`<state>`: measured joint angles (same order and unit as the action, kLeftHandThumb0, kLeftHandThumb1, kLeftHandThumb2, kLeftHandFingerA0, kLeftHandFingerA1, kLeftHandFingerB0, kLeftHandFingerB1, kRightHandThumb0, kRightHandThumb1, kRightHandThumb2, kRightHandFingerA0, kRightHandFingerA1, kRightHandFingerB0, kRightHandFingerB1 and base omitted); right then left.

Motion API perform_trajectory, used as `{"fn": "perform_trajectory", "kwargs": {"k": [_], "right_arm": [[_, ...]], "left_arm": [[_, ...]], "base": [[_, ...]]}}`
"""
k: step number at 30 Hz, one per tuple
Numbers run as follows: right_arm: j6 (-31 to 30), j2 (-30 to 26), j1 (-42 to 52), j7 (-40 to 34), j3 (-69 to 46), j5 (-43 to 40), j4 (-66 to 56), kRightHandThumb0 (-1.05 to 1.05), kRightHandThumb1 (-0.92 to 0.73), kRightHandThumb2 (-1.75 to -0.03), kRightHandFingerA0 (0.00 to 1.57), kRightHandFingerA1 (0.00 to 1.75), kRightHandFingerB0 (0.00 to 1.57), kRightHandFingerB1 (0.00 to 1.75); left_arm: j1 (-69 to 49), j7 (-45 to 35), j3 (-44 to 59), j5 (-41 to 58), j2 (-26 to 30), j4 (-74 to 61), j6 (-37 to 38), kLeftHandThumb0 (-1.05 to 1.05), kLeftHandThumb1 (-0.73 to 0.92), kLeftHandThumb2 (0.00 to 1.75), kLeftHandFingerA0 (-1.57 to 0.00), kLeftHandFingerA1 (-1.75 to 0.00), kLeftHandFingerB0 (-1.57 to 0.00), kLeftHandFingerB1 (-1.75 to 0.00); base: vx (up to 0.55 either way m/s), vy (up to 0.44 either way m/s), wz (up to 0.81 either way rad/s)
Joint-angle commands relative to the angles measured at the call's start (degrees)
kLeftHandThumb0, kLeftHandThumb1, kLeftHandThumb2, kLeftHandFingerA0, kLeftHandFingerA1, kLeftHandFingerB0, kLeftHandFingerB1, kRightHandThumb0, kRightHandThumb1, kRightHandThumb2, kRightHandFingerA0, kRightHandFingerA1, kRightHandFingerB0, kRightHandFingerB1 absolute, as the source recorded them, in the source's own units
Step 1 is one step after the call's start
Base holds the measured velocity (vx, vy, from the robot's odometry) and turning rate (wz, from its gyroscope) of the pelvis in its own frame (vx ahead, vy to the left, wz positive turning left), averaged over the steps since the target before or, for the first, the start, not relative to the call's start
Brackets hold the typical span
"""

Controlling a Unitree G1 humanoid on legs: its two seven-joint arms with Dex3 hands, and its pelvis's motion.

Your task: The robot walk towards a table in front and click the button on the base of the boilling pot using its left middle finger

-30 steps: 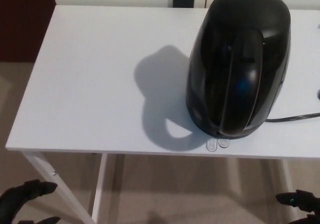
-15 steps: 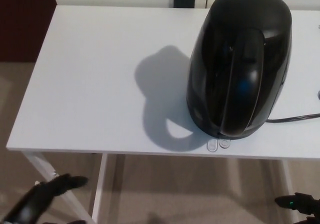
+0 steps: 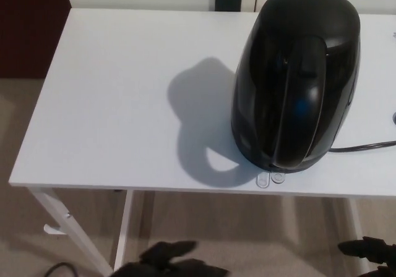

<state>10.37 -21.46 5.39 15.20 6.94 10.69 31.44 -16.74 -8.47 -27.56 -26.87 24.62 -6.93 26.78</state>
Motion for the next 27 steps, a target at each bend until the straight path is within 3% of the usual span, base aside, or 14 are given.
{"fn": "perform_trajectory", "kwargs": {"k": [1,4,10,11,14,15,16,17,18,19,21,24,26,27], "right_arm": [[0.6,-0.8,-0.3,1.5,-0.3,-0.7,1.2,-0.45,-0.59,-0.57,0.57,0.43,0.32,0.34],[1.9,-1.5,-0.6,3.2,-0.4,-1.2,2.2,-0.56,-0.55,-0.57,0.55,0.44,0.30,0.34],[2.3,-2.5,-0.5,3.2,0.9,0.9,0.3,-0.61,-0.65,-0.60,0.46,0.45,0.34,0.35],[5.0,-3.1,-0.5,4.1,1.1,0.7,1.2,-0.53,-0.66,-0.60,0.65,0.45,0.57,0.40],[6.5,-2.6,-0.2,3.7,0.3,-0.4,1.5,-0.55,-0.62,-0.59,0.68,0.43,0.63,0.41],[6.4,-2.0,-1.1,4.1,-0.1,-1.3,3.5,-0.58,-0.62,-0.59,0.63,0.43,0.58,0.39],[5.8,-1.8,-1.4,3.9,-0.2,-1.2,4.0,-0.62,-0.47,-0.90,0.42,0.57,0.26,0.46],[5.2,-1.9,-1.4,3.5,0.0,-0.7,3.7,-0.62,-0.47,-0.90,0.42,0.57,0.26,0.46],[7.4,-2.2,-1.6,3.6,0.3,-0.4,4.0,-0.72,-0.52,-0.85,0.29,0.49,0.22,0.43],[8.8,-2.3,-1.4,4.0,0.2,-0.8,3.9,-0.65,-0.56,-0.94,0.34,0.53,0.19,0.43],[11.9,-2.1,-1.1,5.9,-0.7,-3.0,4.6,-0.69,-0.57,-0.92,0.35,0.53,0.21,0.44],[15.9,-2.3,-1.4,4.4,-0.5,-1.8,7.0,-0.63,-0.55,-0.91,0.26,0.47,0.41,0.52],[16.2,-2.0,-2.0,4.7,-0.7,-2.2,8.3,-0.64,-0.55,-0.89,0.29,0.48,0.41,0.51],[14.3,-2.0,-2.4,4.4,-0.6,-1.6,8.3,-0.67,-0.53,-0.87,0.29,0.48,0.31,0.46]], "left_arm": [[3.1,-1.5,-4.6,-11.1,1.8,-7.1,6.0,-0.53,0.63,0.59,-0.34,-0.33,-0.27,-0.29],[7.4,-0.5,-6.5,-17.0,1.1,-8.2,6.2,-0.52,0.66,0.60,-0.33,-0.33,-0.26,-0.30],[17.0,3.4,-9.1,-25.7,-1.3,-7.1,6.6,-0.52,0.66,0.61,-0.32,-0.33,-0.29,-0.30],[20.0,1.6,-10.0,-26.7,-2.3,-5.8,5.1,-0.54,0.70,0.62,-0.29,-0.32,-0.24,-0.29],[23.5,1.7,-11.0,-26.4,-3.4,-2.7,4.3,-0.54,0.70,0.62,-0.29,-0.33,-0.23,-0.29],[26.0,2.4,-11.4,-27.2,-4.1,-0.4,4.1,-0.54,0.69,0.62,-0.29,-0.33,-0.23,-0.29],[27.6,3.3,-11.7,-27.8,-4.5,1.3,4.0,-0.54,0.68,0.61,-0.31,-0.34,-0.25,-0.29],[28.4,4.2,-12.0,-28.1,-4.8,2.3,3.9,-0.54,0.68,0.61,-0.31,-0.34,-0.25,-0.29],[29.7,5.1,-12.3,-28.4,-5.0,3.8,3.8,-0.54,0.68,0.61,-0.31,-0.33,-0.25,-0.29],[30.7,5.8,-12.7,-28.7,-5.3,5.1,3.8,-0.55,0.67,0.61,-0.32,-0.33,-0.25,-0.29],[32.6,8.4,-13.6,-29.8,-6.0,8.3,3.7,-0.56,0.67,0.60,-0.32,-0.33,-0.26,-0.29],[33.7,8.3,-14.5,-30.0,-6.6,10.5,2.4,-0.57,0.67,0.60,-0.30,-0.32,-0.24,-0.28],[34.1,8.2,-14.7,-29.7,-7.0,11.6,1.9,-0.57,0.67,0.61,-0.29,-0.32,-0.22,-0.28],[34.3,7.7,-14.8,-29.6,-7.1,11.8,1.4,-0.58,0.68,0.61,-0.29,-0.32,-0.22,-0.28]], "base": [[0.00,0.000,0.00],[0.00,0.000,0.00],[0.00,0.000,0.00],[0.00,0.000,0.00],[0.00,0.000,0.00],[0.00,0.000,0.00],[0.00,0.000,0.00],[0.00,0.000,0.00],[0.00,0.000,0.00],[0.00,0.000,0.00],[0.00,0.000,0.00],[0.00,0.000,0.00],[0.00,0.000,0.00],[0.00,0.000,0.00]]}}
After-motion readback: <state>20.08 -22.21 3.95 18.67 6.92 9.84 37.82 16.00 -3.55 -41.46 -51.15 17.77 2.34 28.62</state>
